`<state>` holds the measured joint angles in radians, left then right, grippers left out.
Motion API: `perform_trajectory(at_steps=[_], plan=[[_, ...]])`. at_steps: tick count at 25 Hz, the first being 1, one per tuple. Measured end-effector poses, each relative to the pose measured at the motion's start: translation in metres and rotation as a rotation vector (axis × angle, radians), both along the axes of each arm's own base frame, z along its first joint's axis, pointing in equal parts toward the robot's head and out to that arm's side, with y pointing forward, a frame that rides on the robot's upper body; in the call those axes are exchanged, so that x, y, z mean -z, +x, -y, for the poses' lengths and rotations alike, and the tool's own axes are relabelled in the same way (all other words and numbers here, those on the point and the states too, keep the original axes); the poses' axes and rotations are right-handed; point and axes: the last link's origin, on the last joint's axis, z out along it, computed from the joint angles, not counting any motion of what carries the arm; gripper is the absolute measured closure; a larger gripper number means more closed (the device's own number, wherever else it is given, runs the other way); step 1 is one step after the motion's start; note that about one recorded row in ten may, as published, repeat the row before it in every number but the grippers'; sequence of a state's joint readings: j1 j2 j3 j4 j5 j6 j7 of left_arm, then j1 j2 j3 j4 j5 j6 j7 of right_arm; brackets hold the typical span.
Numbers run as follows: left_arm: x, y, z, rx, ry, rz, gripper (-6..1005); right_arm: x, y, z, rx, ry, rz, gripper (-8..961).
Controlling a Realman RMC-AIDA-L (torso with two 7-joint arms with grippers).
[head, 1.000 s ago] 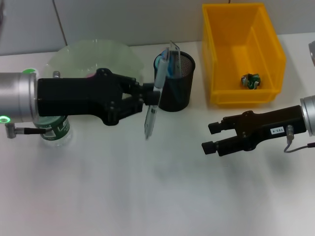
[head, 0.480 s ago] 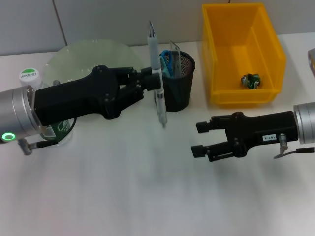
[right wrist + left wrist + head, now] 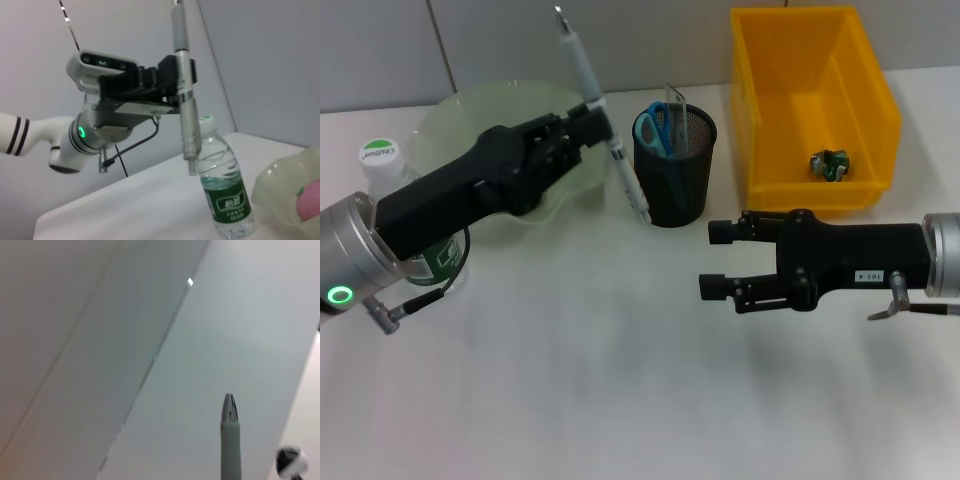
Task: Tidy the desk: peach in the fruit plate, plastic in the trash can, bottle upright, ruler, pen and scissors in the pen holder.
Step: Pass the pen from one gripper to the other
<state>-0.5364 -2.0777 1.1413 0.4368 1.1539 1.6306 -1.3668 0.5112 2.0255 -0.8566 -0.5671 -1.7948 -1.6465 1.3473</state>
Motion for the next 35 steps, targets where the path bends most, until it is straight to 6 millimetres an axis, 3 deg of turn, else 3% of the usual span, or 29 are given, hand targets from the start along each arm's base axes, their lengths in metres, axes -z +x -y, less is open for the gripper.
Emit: perform_trajectory(at_steps=[11, 18, 35], plan=[[0.007, -0.012, 0.006, -0.118, -0.019, 0.103, 867, 0.016, -0.011, 0.011, -0.080, 0.060, -0.097, 129], [0.010, -0.021, 0.011, -0.217, 0.013, 0.203, 867, 0.025, -0.013, 0.019, -0.118, 0.222, -0.228, 129], [0.011, -0.019, 0.013, -0.269, 0.014, 0.297, 867, 0.058, -0.032, 0.021, -0.178, 0.496, -0.289, 130]])
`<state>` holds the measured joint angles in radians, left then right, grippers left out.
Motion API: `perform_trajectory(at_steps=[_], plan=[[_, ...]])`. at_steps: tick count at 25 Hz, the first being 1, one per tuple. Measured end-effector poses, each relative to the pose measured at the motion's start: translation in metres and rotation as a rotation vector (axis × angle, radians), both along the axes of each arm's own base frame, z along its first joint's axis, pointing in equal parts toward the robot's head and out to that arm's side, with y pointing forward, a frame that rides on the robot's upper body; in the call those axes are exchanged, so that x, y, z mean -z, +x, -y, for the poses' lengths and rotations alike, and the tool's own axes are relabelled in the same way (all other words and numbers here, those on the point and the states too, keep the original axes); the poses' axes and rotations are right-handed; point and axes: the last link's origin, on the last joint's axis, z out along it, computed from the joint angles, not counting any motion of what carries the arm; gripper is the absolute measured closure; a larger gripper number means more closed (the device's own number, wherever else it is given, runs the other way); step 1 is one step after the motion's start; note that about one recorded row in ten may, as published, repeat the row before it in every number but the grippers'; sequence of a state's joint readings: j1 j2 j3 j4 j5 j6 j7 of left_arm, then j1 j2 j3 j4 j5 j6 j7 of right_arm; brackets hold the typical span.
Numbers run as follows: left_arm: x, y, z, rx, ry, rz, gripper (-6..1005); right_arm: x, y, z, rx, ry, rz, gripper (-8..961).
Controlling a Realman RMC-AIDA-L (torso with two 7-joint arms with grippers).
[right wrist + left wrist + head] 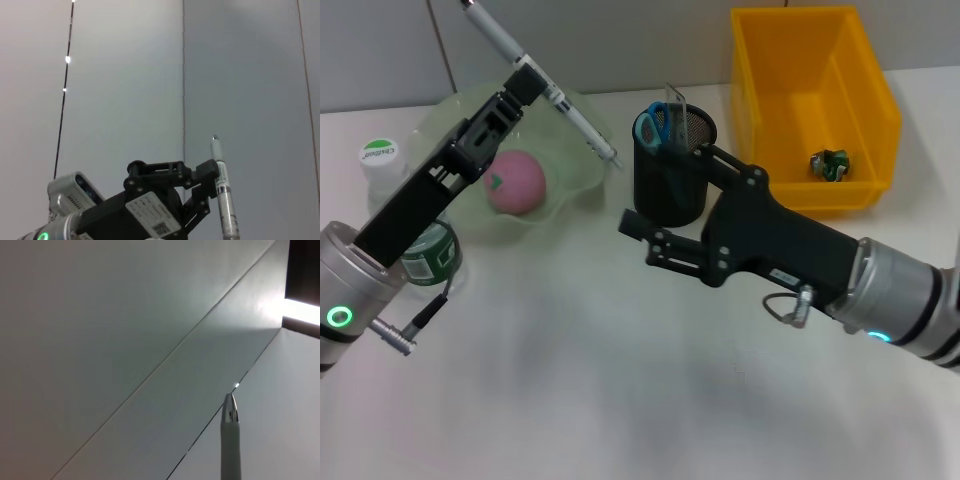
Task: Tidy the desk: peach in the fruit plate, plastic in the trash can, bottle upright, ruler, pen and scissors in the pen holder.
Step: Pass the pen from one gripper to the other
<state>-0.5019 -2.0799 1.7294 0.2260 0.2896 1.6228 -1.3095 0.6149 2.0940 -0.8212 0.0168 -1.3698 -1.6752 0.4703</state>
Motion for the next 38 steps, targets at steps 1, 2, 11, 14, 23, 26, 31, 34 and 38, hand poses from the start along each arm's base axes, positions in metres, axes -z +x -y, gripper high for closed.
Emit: perform_trajectory(at_steps=[1, 2, 11, 14, 23, 26, 31, 34, 38], plan=[[0.001, 0.001, 0.002, 0.001, -0.005, 0.009, 867, 0.002, -0.002, -0.001, -0.004, 0.016, -0.001, 130], [0.002, 0.002, 0.002, 0.000, -0.007, 0.012, 867, 0.003, -0.005, -0.002, -0.005, 0.031, -0.003, 130], [0.007, 0.003, 0.005, -0.046, -0.027, 0.046, 867, 0.007, -0.023, -0.014, -0.029, 0.098, -0.008, 129], [0.007, 0.002, 0.004, -0.053, -0.026, 0.052, 866, 0.008, -0.025, -0.015, -0.028, 0.111, -0.007, 129], [0.005, 0.001, 0.002, -0.101, -0.061, 0.117, 866, 0.012, -0.034, -0.021, -0.032, 0.121, -0.009, 129], [0.006, 0.004, 0.003, -0.102, -0.074, 0.135, 866, 0.013, -0.036, -0.022, -0.031, 0.117, -0.004, 129], [0.010, 0.004, 0.004, -0.130, -0.089, 0.161, 866, 0.014, -0.037, -0.022, -0.034, 0.111, -0.002, 130], [0.011, 0.004, 0.006, -0.139, -0.090, 0.170, 866, 0.014, -0.038, -0.022, -0.035, 0.111, -0.006, 130], [0.011, 0.004, 0.006, -0.140, -0.092, 0.172, 866, 0.014, -0.039, -0.022, -0.040, 0.112, -0.013, 131]])
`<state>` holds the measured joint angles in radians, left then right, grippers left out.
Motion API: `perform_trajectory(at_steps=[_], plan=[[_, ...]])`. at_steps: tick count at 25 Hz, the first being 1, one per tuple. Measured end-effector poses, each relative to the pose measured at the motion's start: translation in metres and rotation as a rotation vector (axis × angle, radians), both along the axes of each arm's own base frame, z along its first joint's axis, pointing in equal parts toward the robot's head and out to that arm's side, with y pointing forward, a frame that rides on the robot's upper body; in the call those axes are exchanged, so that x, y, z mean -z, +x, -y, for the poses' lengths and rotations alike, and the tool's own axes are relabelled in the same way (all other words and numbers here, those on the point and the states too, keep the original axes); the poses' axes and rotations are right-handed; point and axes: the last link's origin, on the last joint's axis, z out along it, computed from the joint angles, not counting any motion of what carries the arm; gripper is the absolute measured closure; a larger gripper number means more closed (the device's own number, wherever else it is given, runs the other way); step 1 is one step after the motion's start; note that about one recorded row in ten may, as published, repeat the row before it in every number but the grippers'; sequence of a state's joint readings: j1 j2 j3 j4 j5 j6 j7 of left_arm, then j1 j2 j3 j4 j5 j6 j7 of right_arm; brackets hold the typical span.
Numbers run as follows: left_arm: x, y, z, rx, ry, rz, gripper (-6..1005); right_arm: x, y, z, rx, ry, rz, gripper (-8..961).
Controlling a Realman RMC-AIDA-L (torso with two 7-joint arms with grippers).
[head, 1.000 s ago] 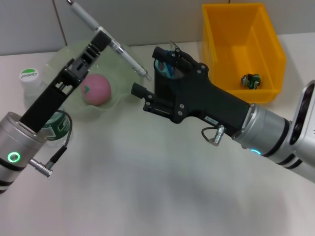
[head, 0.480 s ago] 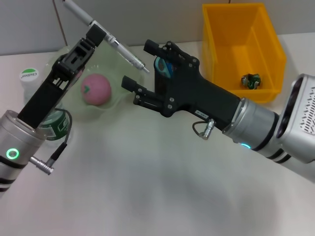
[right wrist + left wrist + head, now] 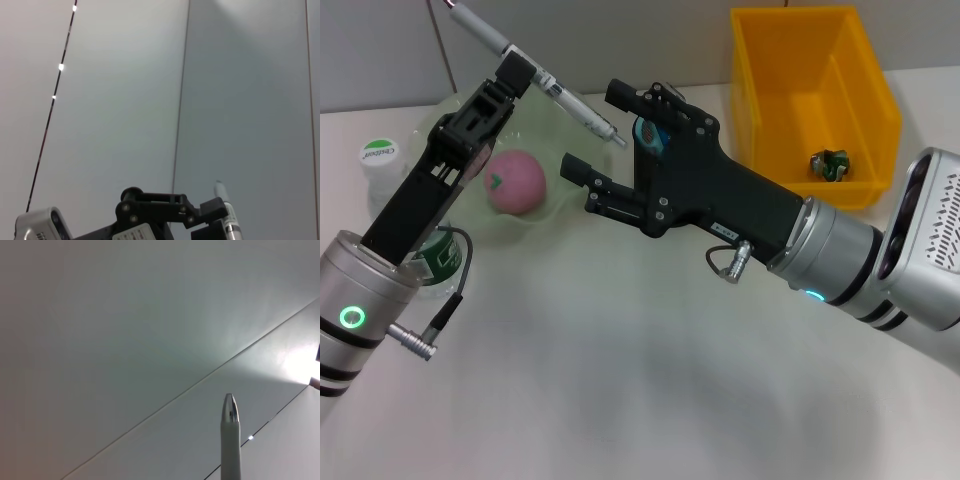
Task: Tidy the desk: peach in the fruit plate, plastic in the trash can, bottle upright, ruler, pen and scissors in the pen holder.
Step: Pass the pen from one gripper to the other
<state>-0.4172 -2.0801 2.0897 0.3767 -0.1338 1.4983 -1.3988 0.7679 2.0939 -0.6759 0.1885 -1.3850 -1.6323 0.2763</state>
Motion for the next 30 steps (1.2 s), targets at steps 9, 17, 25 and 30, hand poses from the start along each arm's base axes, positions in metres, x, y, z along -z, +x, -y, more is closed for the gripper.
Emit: perform_trajectory(at_steps=[9, 17, 25, 30], plan=[[0.0005, 0.0016, 0.0008, 0.003, -0.004, 0.006, 866, -0.0009, -0.0031, -0.0019, 0.006, 0.006, -0.018, 133], [0.0007, 0.0008, 0.0000, -0.005, -0.005, 0.004, 866, -0.0021, -0.0051, -0.0020, 0.002, 0.010, -0.032, 134], [0.0003, 0.0028, -0.0012, -0.005, -0.002, 0.011, 866, -0.0007, -0.0067, -0.0021, 0.012, 0.004, -0.041, 205], [0.0001, 0.0031, -0.0014, -0.006, -0.002, 0.015, 866, -0.0002, -0.0072, -0.0021, 0.016, 0.002, -0.044, 275]])
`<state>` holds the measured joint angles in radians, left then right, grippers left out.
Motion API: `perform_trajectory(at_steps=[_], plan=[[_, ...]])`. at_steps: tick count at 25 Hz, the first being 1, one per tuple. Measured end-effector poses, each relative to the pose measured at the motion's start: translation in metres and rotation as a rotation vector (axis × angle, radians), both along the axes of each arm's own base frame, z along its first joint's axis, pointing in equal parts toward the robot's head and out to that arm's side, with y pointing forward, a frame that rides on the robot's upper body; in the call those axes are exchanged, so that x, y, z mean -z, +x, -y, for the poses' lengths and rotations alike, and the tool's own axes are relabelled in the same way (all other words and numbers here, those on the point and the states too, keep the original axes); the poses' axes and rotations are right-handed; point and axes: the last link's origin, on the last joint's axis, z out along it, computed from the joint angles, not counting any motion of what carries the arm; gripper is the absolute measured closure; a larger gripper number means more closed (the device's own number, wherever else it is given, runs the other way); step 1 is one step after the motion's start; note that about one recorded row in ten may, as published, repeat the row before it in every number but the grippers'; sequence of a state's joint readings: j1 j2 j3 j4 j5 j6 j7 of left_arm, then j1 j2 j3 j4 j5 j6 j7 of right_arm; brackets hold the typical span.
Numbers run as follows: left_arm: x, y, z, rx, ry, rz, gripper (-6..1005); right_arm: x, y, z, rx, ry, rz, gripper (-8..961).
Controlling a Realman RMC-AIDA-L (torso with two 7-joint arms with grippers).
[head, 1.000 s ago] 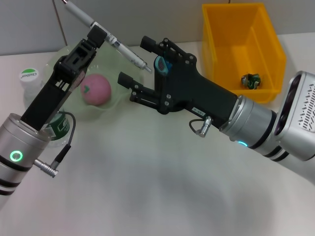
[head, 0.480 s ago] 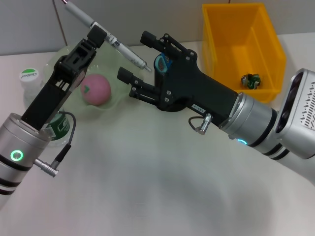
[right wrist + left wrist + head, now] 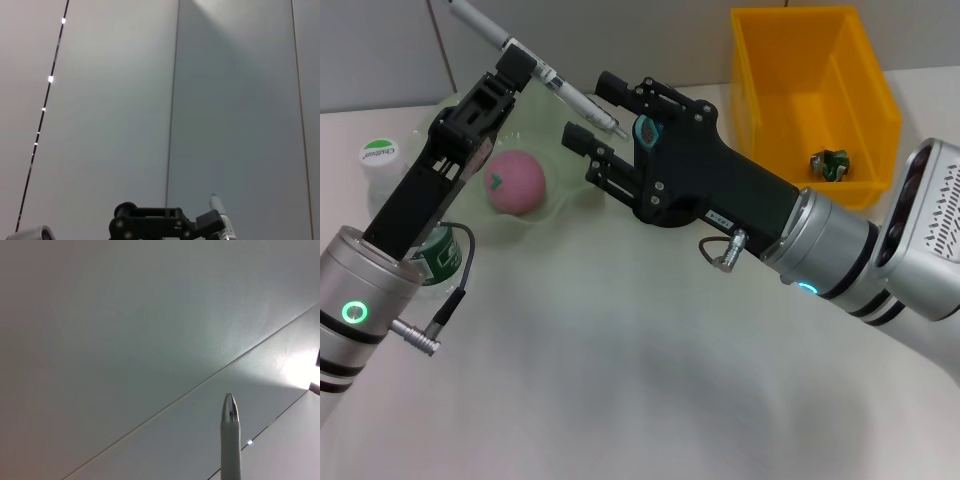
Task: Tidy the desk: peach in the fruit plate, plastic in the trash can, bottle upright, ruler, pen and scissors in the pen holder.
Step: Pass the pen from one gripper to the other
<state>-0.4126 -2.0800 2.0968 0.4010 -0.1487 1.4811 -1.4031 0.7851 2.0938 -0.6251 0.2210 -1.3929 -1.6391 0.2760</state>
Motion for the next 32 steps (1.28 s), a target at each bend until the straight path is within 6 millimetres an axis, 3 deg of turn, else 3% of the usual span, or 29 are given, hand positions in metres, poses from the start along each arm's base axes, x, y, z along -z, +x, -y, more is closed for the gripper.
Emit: perform_trajectory(at_steps=[14, 32], plan=[[-0.0008, -0.0001, -0.0005, -0.006, 0.004, 0.008, 866, 0.0003, -0.0013, -0.0012, 0.000, 0.000, 0.001, 664], [0.0009, 0.0016, 0.0002, 0.003, -0.004, 0.004, 865, 0.0007, -0.0015, -0.0016, 0.000, -0.001, 0.003, 703]])
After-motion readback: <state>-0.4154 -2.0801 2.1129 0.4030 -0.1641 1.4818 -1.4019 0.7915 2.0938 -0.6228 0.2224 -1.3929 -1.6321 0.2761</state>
